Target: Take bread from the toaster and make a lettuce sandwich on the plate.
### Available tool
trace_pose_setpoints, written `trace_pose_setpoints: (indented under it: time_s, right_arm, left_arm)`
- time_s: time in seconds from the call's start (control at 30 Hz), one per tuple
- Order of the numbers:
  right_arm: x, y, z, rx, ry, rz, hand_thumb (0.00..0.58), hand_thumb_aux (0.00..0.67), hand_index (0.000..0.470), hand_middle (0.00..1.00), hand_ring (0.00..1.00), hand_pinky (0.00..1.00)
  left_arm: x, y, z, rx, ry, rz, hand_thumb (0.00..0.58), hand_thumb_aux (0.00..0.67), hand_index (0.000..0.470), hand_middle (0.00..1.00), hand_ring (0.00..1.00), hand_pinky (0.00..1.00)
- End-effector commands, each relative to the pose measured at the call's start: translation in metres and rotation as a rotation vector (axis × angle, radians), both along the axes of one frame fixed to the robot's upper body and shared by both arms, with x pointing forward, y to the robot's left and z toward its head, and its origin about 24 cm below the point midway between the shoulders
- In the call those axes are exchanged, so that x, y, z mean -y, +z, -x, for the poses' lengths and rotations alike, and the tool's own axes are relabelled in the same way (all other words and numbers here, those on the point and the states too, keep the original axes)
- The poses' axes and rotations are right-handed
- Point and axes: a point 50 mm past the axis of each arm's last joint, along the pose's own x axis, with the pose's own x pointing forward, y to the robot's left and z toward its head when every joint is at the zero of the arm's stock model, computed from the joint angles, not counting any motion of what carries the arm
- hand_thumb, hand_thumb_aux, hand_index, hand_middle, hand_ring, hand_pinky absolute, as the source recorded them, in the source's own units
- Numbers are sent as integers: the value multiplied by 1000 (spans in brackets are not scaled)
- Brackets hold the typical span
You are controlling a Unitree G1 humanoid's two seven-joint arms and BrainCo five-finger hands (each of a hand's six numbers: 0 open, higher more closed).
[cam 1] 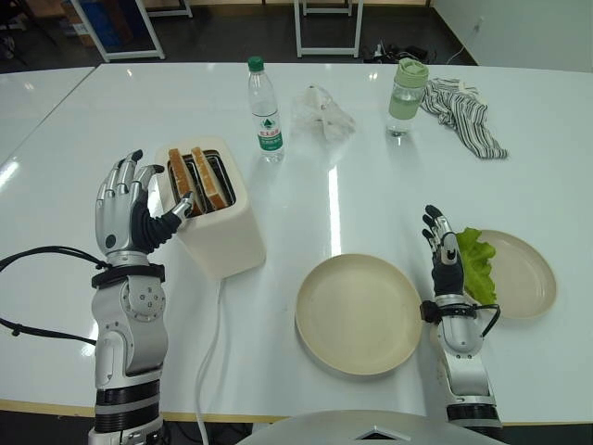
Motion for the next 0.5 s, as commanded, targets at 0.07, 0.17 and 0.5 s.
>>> trace_pose_setpoints:
  time_s: [0.07, 0.17, 0.5]
  right_arm:
    - [1, -4, 2, -27, -5, -1, 0, 0, 0, 0, 0, 0]
    - [1, -5, 3, -31, -7, 0, 0, 0, 0, 0, 0, 0]
    - [0, -5, 4, -36, 0, 3, 0, 0, 0, 0, 0, 0]
  left_arm:
    - [0, -13, 2, -77, 1, 21, 374, 271, 190, 0, 0, 0]
    - [-3, -16, 2, -99, 15, 26, 387, 284, 199, 0, 0, 0]
    - [-6, -26, -3, -150, 50, 84, 337, 236, 166, 0, 0, 0]
